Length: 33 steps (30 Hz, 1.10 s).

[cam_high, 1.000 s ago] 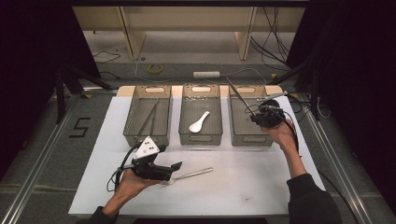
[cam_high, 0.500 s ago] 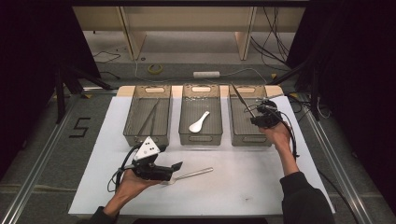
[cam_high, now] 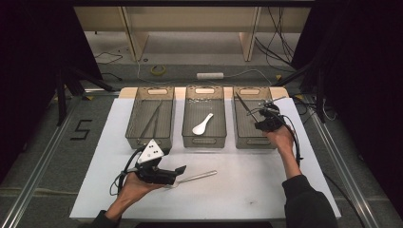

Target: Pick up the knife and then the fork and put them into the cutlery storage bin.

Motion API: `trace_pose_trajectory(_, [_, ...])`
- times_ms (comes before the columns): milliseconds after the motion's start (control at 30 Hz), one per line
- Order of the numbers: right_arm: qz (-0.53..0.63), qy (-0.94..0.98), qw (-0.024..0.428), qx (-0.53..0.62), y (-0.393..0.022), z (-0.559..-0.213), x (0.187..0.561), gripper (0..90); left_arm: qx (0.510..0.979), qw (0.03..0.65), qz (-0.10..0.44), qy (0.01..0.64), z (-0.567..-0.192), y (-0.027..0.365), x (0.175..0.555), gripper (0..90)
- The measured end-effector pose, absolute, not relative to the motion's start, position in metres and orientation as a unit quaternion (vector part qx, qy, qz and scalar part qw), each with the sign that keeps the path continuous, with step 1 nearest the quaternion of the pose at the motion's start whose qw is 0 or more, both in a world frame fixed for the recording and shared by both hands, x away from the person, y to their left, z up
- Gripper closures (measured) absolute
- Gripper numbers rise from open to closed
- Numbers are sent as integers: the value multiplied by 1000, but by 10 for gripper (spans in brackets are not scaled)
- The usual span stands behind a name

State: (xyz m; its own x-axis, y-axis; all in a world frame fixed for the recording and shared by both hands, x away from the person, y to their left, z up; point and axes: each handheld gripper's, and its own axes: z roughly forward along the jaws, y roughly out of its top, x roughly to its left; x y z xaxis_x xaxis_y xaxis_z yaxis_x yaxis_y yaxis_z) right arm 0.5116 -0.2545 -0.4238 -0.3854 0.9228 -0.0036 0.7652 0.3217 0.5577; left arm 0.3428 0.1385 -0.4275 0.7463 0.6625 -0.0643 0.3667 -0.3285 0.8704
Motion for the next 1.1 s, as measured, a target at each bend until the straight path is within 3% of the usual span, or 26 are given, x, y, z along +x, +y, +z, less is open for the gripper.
trace_pose_trajectory(67, [257, 792, 165, 528, -255, -421, 511, 740, 801, 482, 153, 322, -428, 139, 343, 152])
trace_pose_trajectory(100, [257, 792, 165, 528, -255, -421, 511, 740, 801, 482, 153, 322, -428, 139, 343, 153])
trace_pose_trajectory(133, [275, 793, 157, 522, -255, -414, 510, 659, 800, 482, 152, 323, -428, 138, 343, 153])
trace_pose_trajectory(500, [336, 797, 159, 476, -254, -389, 482, 391, 811, 468, 145, 321, -427, 135, 344, 153])
trace_pose_trajectory(733, [393, 808, 149, 412, -239, -375, 439, 330, 831, 439, 135, 314, -425, 127, 345, 154])
trace_pose_trajectory(1100, [425, 817, 138, 365, -233, -392, 392, 301, 880, 354, 105, 298, -432, 110, 351, 172])
